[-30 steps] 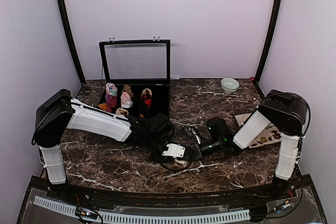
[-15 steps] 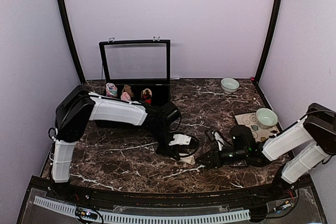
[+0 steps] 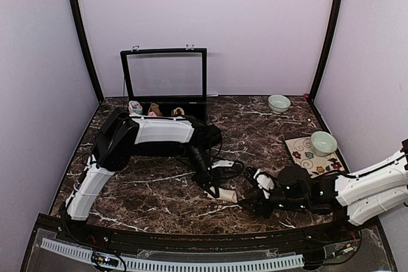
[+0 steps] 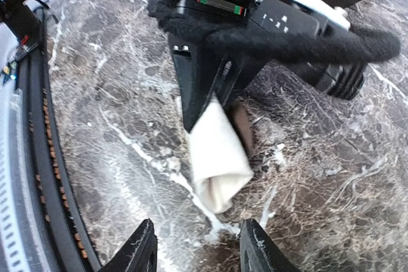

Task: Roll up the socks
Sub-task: Roll the sock at the center of the board, then pick up the sock from the center of the board.

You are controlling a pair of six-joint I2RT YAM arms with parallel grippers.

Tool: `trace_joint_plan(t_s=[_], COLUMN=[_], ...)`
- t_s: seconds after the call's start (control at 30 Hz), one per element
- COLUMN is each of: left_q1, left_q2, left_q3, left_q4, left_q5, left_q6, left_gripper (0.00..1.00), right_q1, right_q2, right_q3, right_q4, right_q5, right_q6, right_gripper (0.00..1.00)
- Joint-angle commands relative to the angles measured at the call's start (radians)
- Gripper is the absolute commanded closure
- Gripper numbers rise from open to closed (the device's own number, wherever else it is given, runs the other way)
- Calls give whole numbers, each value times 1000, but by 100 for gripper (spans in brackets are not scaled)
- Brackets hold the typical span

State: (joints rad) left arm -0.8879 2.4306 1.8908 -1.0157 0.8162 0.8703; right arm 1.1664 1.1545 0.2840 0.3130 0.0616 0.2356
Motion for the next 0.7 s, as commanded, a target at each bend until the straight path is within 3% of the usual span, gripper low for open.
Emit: trace_joint_plan(t_s=[0.0, 0.2, 0.4, 0.53, 0.67], left_q1=[-16, -16, -11, -9, -7], left_q2=[149, 156, 156, 153, 140], left_q3=[-38, -23, -24, -16, -18], left_q4=[-235, -248, -236, -217, -198], left_q5=[-157, -162, -169, -193, -205], left_q6=[37, 53, 46, 34, 23], left_gripper=[100, 100, 100, 100, 100], right_q1=[37, 42, 42, 42, 41], right_q2=[83, 269, 378, 396, 304], right_q3=[104, 244, 284, 276, 288], right_q4=[-80, -85, -10, 30, -92], right_q5=[94, 73, -13, -41, 15], right_q6=[-149, -304, -319, -288, -296], right_gripper=[57, 55, 54, 54, 54])
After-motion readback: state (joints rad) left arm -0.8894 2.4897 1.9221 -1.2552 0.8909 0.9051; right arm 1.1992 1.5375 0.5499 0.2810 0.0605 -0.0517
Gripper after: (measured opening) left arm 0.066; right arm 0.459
